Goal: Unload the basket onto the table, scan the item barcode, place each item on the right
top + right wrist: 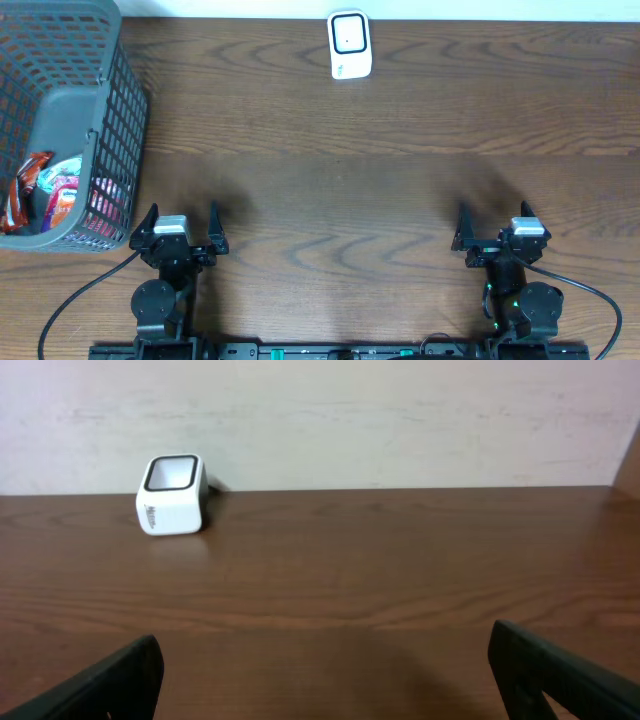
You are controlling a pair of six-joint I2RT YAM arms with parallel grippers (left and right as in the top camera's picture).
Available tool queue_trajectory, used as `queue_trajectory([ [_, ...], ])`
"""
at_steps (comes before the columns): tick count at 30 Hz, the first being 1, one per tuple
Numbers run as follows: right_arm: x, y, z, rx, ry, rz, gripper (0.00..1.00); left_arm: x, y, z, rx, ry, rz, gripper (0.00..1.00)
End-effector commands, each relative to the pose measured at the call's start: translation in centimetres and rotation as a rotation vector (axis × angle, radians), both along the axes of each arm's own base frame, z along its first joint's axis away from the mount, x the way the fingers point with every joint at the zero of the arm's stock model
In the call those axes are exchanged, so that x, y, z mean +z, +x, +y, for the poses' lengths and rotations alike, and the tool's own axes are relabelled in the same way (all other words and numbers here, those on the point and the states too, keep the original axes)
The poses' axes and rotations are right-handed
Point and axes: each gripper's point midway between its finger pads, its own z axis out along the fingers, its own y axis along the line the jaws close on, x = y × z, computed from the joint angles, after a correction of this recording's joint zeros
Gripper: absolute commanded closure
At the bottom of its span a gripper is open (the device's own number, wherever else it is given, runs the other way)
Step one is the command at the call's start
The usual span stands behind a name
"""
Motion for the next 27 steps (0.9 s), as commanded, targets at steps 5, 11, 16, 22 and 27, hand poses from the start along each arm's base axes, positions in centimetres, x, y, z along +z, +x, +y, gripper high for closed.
queue_trajectory([
  [5,-0.1,0.0,0.0,-0.001,0.014,0.001,0.01,-1.4,-0.1,0.1,0.002,0.001,0.048,0.02],
  [11,-0.1,0.0,0.0,-0.001,0.014,0.001,0.01,-1.4,-0.1,0.1,0.002,0.001,0.048,0.02],
  [16,-0.1,0.0,0.0,-0.001,0.014,0.001,0.01,-1.4,-0.1,0.1,0.002,0.001,0.048,0.02],
  [22,-0.1,0.0,0.0,-0.001,0.014,0.001,0.01,-1.4,-0.1,0.1,0.002,0.001,0.048,0.02],
  [27,-0.1,0.0,0.0,-0.001,0.014,0.001,0.01,-0.8,-0.3,-3.7,-0.189,-0.241,0.042,0.02],
])
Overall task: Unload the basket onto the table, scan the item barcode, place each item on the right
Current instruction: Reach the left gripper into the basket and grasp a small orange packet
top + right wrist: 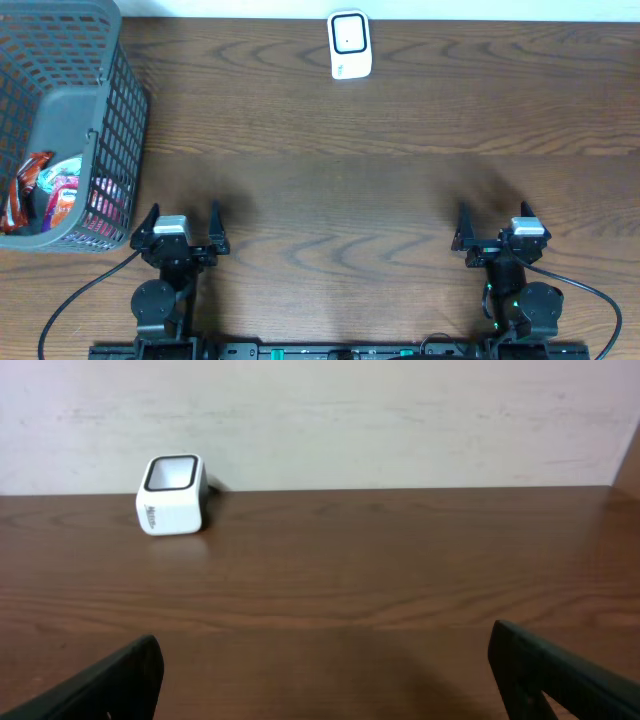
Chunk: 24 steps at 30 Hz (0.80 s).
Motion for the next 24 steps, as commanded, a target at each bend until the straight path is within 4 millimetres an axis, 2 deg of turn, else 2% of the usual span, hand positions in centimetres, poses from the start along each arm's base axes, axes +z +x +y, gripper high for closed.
queue_trajectory([
  [1,-0.1,0.0,0.0,-0.001,0.014,0.001,0.01,-0.8,-0.5,-4.2,-0.215,-0.269,0.054,0.02],
  [5,-0.1,0.0,0.0,-0.001,0.014,0.001,0.01,-0.5,-2.3,-8.6,-0.446,-0.605,0.162,0.02],
  [7,-0.1,0.0,0.0,-0.001,0.014,0.001,0.01,-0.2,-2.4,-8.8,-0.447,-0.706,0.185,0.02],
  [9,-0.1,0.0,0.0,-0.001,0.014,0.001,0.01,1.1,-2.4,-9.1,-0.473,-0.774,0.161,0.02],
  [10,-0.1,0.0,0.0,-0.001,0.014,0.001,0.01,2.2,-2.6,-9.4,-0.513,-0.779,0.128,0.02],
  [13,-0.1,0.0,0.0,-0.001,0.014,0.001,0.01,7.8,-3.8,-10.1,-0.655,-0.707,-0.092,0.02],
  [15,-0.1,0.0,0.0,-0.001,0.014,0.001,0.01,11.5,-5.1,-10.1,-0.711,-0.646,-0.252,0.02],
  [17,-0.1,0.0,0.0,-0.001,0.014,0.001,0.01,14.2,-6.2,-9.9,-0.728,-0.612,-0.357,0.02],
  [24,-0.1,0.0,0.0,-0.001,0.014,0.001,0.01,20.8,-8.0,-9.1,-0.692,-0.477,-0.522,0.02],
])
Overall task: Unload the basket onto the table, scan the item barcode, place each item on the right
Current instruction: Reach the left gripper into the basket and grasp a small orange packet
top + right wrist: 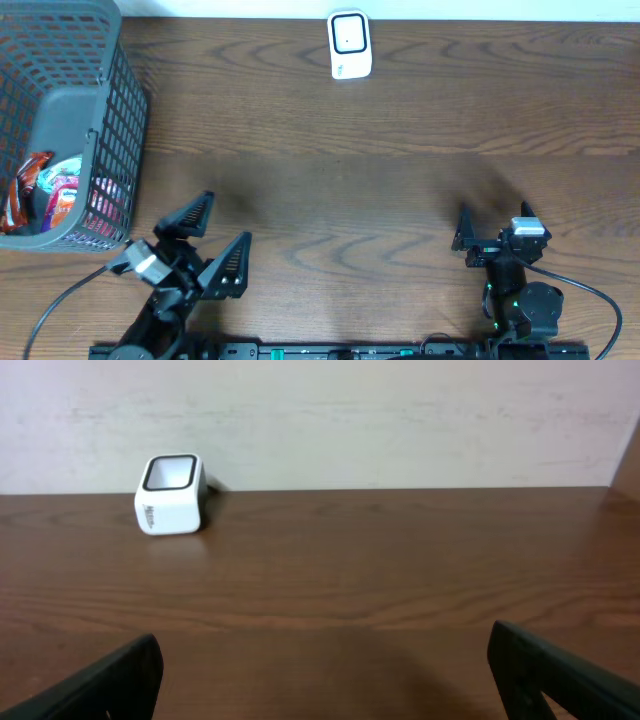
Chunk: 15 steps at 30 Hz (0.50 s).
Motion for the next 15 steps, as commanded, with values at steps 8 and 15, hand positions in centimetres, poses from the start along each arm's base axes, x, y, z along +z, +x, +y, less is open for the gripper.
queue_trajectory([
  [8,-0.1,0.0,0.0,-0.001,0.014,0.001,0.01,13.0,1.3,1.0,0.215,0.224,-0.176,0.02],
  [15,-0.1,0.0,0.0,-0.001,0.014,0.001,0.01,15.8,8.7,4.9,0.432,0.342,0.135,0.02],
])
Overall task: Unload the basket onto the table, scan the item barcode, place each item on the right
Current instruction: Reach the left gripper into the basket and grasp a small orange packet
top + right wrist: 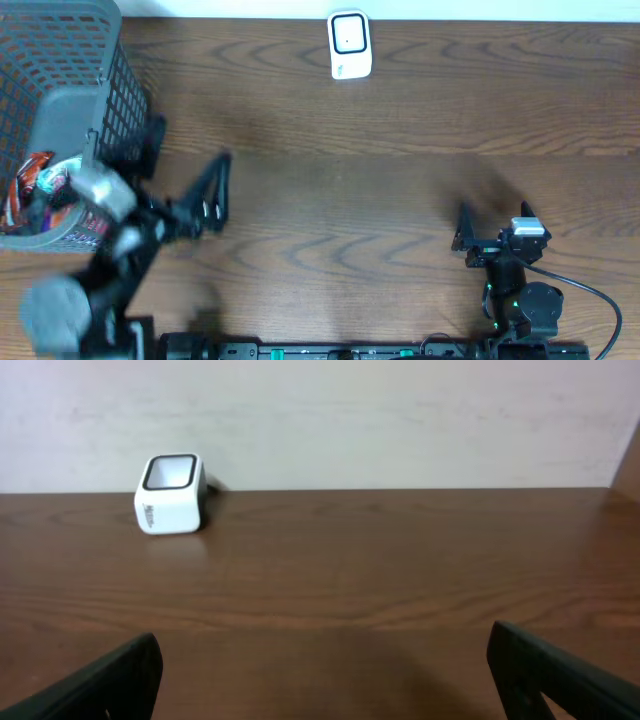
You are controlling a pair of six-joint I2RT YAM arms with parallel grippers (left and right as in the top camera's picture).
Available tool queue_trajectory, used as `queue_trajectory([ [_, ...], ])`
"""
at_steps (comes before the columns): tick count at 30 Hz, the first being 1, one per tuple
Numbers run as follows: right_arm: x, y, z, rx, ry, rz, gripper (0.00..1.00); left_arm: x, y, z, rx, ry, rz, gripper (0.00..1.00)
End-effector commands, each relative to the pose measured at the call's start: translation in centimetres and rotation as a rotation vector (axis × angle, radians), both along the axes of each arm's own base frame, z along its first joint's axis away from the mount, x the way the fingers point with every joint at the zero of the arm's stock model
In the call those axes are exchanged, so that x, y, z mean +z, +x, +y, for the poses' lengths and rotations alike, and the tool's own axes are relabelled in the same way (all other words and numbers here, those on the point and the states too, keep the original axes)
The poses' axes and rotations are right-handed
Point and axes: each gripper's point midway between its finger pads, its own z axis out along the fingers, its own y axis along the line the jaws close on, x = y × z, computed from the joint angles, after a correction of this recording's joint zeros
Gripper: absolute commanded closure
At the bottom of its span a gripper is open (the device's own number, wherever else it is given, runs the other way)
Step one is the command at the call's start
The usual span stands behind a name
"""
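The white barcode scanner [350, 45] stands at the table's far edge; the right wrist view shows the scanner [172, 494] far off at the left. Colourful packaged items [40, 190] lie in the grey mesh basket [128, 95] at the left. My left gripper [185, 160] is blurred, raised beside the basket's right wall, its jaws spread wide with nothing between them. My right gripper [493, 222] rests open near the front edge; the right gripper [325, 680] holds nothing, its fingers [100, 680] wide apart.
A pale wall runs behind the table's far edge. Bare brown wood lies between the scanner and both arms. The basket takes up the left back corner.
My left arm has risen and swung from the front left up toward the basket's right wall, jaws still wide. The right arm, scanner and basket have not moved.
Both arms first sat parked at the front edge with jaws open, and stayed so at the second moment. Then the left arm had tilted leftward with its jaws spread. Now it is raised beside the basket. The right arm stayed parked throughout.
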Motion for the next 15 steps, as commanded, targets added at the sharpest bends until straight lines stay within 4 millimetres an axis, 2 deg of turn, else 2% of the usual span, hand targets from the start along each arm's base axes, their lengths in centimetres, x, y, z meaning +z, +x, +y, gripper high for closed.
queue_trajectory([
  [1,-0.1,0.0,0.0,-0.001,0.014,0.001,0.01,2.4,4.0,4.7,0.291,0.142,0.082,0.02],
  [5,-0.1,0.0,0.0,-0.001,0.014,0.001,0.01,1.9,7.9,12.4,0.636,0.26,0.314,0.02],
  [8,-0.1,0.0,0.0,-0.001,0.014,0.001,0.01,1.0,10.5,17.4,0.733,0.218,0.484,0.02],
  [10,-0.1,0.0,0.0,-0.001,0.014,0.001,0.01,-0.4,12.3,19.9,0.726,0.16,0.576,0.02],
  [12,-0.1,0.0,0.0,-0.001,0.014,0.001,0.01,-1.9,13.7,21.5,0.69,0.127,0.636,0.02],
  [15,-0.1,0.0,0.0,-0.001,0.014,0.001,0.01,-5.7,14.7,24.1,0.683,0.088,0.75,0.02],
])
